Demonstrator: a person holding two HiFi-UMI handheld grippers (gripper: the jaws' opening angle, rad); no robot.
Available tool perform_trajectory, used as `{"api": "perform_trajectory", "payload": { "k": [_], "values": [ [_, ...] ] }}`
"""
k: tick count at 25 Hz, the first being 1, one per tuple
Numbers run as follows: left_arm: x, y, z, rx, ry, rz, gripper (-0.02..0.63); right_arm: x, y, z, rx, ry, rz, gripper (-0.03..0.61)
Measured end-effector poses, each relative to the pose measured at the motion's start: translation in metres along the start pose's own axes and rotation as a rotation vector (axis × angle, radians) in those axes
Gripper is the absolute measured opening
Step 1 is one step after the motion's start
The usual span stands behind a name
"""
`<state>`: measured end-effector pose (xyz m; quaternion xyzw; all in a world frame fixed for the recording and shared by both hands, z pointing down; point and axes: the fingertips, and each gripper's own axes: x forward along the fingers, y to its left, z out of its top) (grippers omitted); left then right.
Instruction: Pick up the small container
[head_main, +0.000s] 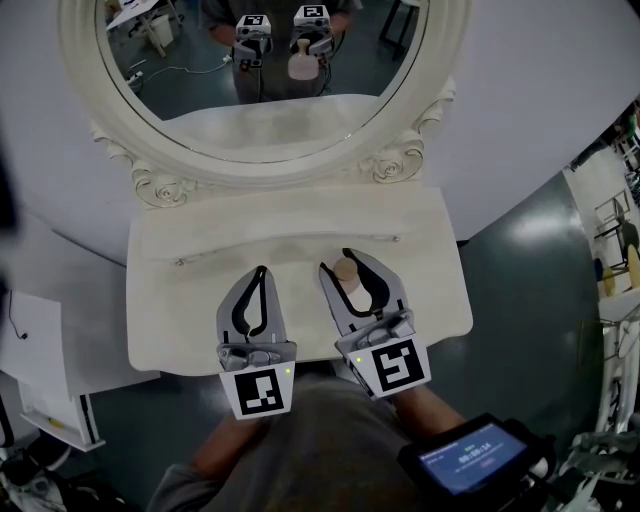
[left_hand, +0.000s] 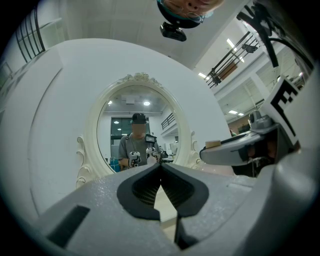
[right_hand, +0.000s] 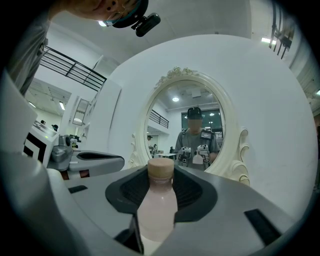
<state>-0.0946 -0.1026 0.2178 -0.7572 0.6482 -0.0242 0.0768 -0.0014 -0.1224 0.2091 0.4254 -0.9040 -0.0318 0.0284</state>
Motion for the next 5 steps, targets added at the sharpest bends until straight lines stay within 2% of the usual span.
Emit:
{"api": "perform_trajectory", "payload": {
  "k": [5],
  "values": [
    [0.0001,-0.0021,0.0023,0.008,0.004,-0.007,0.011,-0.0021,0.0004,0.0024,-0.001,-0.015,0.013,0.140]
  ]
}}
